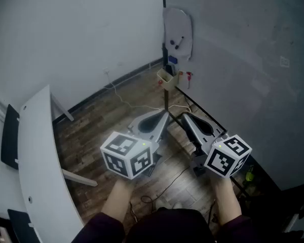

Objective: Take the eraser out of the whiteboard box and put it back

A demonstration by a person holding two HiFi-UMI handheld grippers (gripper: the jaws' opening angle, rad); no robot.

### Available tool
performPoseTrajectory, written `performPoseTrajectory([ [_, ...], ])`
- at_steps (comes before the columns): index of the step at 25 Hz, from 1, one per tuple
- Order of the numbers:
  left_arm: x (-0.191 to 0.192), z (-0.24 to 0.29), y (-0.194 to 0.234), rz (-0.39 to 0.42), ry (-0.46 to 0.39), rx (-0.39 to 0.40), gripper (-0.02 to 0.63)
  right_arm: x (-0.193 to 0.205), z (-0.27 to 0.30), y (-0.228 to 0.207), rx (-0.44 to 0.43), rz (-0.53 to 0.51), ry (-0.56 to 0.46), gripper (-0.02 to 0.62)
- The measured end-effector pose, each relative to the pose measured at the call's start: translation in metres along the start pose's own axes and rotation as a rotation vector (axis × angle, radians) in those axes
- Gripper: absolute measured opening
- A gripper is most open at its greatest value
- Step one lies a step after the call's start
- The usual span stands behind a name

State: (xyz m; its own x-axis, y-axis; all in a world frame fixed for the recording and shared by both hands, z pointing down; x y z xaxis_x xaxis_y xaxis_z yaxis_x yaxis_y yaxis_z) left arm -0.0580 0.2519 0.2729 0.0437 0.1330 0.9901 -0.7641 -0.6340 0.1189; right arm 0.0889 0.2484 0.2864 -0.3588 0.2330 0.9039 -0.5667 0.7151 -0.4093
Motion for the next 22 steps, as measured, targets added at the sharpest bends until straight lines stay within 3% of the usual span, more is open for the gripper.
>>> performPoseTrajectory([
  [22,0.015,-0.008,0.004,-0.034,0.017,0.014,0.006,0.011,-0.005,0.000,-0.005,0.053,-0.005,0.003],
])
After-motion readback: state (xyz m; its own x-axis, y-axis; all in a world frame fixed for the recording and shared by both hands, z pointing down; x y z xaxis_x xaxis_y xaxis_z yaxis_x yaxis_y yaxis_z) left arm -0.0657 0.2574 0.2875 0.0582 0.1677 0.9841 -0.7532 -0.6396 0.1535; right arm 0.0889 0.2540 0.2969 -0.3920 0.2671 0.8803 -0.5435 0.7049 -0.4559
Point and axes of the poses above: the fingertips, and each gripper's own axes: z forward along the fingers, y to its left, x out of its underside, the point moved 7 cm from there along -z, backward along the fingers, and after that the axes turned 3 degrees about z, right-handed, at the moved point
